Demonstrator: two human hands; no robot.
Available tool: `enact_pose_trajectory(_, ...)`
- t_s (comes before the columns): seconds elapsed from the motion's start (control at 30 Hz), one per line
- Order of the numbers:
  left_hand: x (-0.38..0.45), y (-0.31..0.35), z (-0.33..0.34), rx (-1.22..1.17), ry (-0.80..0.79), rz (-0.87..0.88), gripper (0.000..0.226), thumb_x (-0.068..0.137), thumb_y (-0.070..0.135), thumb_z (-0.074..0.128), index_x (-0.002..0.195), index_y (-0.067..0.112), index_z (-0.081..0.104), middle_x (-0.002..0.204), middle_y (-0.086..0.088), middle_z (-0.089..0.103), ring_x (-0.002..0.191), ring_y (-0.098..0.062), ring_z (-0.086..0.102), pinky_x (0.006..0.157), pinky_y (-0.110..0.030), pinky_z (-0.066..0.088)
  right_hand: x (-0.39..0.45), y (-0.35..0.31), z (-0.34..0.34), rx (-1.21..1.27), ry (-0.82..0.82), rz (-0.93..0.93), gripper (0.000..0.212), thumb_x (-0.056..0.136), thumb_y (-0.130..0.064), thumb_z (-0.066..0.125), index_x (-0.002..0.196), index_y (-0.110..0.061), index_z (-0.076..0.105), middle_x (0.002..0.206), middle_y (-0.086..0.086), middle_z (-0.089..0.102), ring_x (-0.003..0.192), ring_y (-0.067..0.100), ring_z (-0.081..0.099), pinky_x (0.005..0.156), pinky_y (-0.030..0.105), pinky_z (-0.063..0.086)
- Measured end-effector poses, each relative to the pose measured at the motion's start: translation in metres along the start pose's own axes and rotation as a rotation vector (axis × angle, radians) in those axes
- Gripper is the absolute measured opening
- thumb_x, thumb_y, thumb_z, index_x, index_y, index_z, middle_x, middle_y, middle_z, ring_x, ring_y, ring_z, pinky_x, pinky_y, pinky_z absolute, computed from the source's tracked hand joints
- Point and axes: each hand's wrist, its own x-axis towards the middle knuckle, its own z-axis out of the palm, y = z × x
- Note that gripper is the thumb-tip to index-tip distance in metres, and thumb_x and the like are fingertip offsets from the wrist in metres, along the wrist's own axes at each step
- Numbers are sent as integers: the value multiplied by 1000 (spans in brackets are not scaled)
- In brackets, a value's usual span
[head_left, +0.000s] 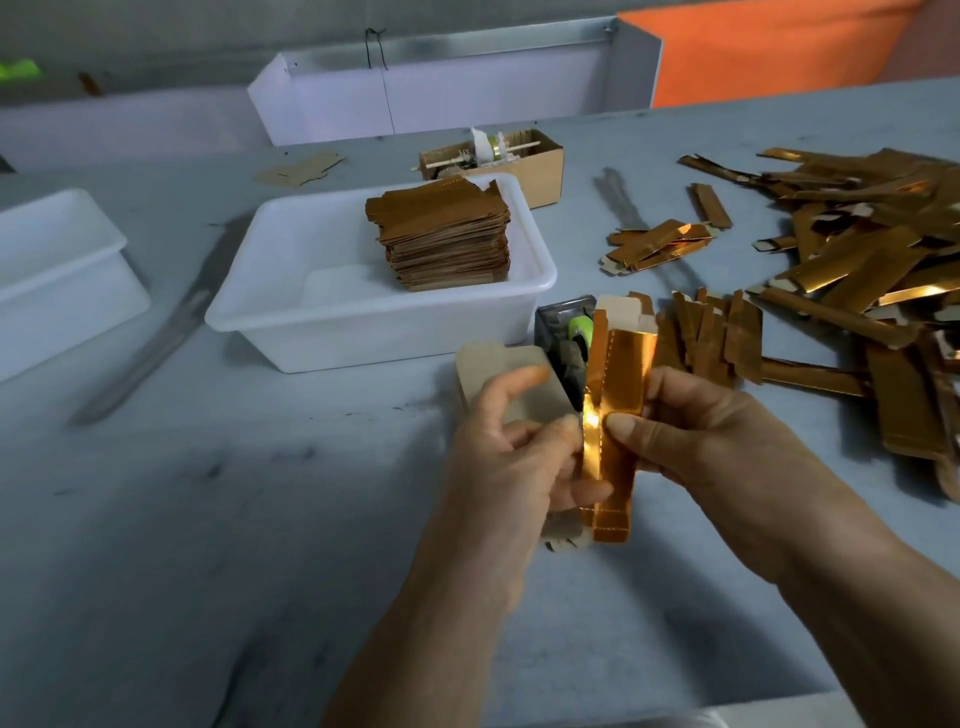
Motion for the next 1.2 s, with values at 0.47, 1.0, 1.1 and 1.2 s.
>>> enact_pose_trajectory(0.47, 31, -12, -39, 724, 326, -84, 35, 79, 47, 73, 82, 20, 51, 81, 5, 60, 71, -7, 56, 55, -24, 39, 84, 10, -68, -220, 465, 160, 41, 96, -27, 51, 135, -19, 46, 115, 2, 60, 109, 26, 57, 73, 34, 52)
enact_pose_trajectory(1.0, 28, 4, -48, 958, 610, 305, 22, 85, 23, 69, 68, 11, 64, 87, -3, 63, 74, -18, 56, 64, -25, 38, 32, -12, -3, -686, 502, -328, 34, 92, -31, 53, 124, -19, 57, 128, 0, 51, 113, 14, 48, 89, 21, 37)
enact_pose_trajectory(1.1, 21, 15, -40, 705, 557, 386, 18, 86, 23, 69, 69, 19, 63, 71, 8, 64, 62, 1, 57, 50, -6, 37, 22, -13, 4, -590, 451, -310, 37, 91, -36, 53, 126, -24, 54, 111, -12, 52, 85, -6, 49, 70, 6, 37)
enact_pose_trajectory(1.2, 16, 22, -38, 272, 284, 177, 16, 85, 22, 69, 70, 17, 68, 54, 11, 63, 40, 1, 49, 40, -9, 35, 12, -11, 10, -297, 352, -184, 46, 83, -45, 57, 126, -29, 51, 102, -18, 59, 85, -5, 56, 65, 7, 43)
